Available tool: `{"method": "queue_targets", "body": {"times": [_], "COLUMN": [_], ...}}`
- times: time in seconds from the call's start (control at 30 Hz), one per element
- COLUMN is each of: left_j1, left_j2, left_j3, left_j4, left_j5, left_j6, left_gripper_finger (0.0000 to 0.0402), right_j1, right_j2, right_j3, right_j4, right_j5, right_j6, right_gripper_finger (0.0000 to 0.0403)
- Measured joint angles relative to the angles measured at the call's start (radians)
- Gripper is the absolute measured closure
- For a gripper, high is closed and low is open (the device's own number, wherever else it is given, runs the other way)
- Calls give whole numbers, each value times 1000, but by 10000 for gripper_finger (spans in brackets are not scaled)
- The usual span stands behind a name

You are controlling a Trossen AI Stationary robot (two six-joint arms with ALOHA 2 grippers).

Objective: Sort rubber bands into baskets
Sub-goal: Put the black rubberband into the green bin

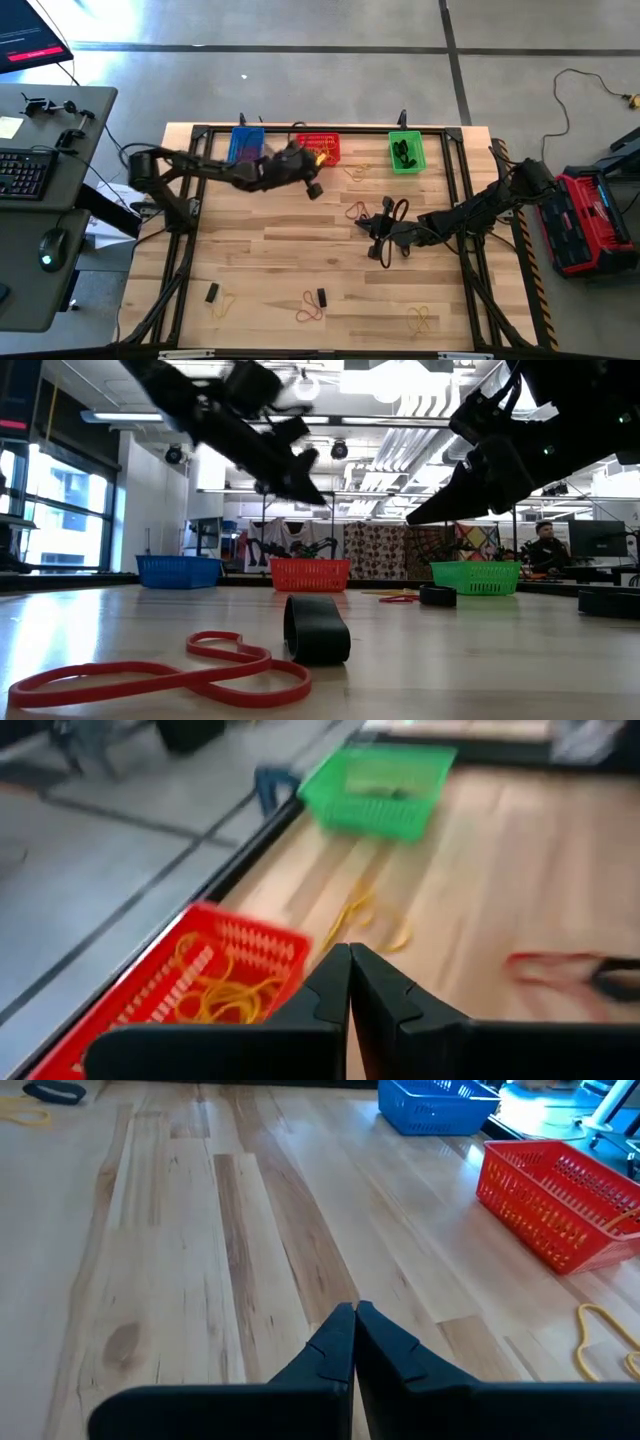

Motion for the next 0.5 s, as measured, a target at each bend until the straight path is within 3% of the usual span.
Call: {"method": "queue_targets", "body": {"times": [0.23,0.5], "left_j1": [-159,-354], "left_j2": [-177,-272], "left_j3": [-175,-277], "left_j4": [156,152], "left_j5": [-36,-61], "left_j6": [-2,-2], "left_gripper_finger": [401,401], "right_j1": [0,14], "right_j2": [0,-27], "right_j3": [0,0], "right_j4": [-5,-47], "right_j5": [-48,-52], "right_j6": [17,64], "right_gripper_finger": [403,402]}}
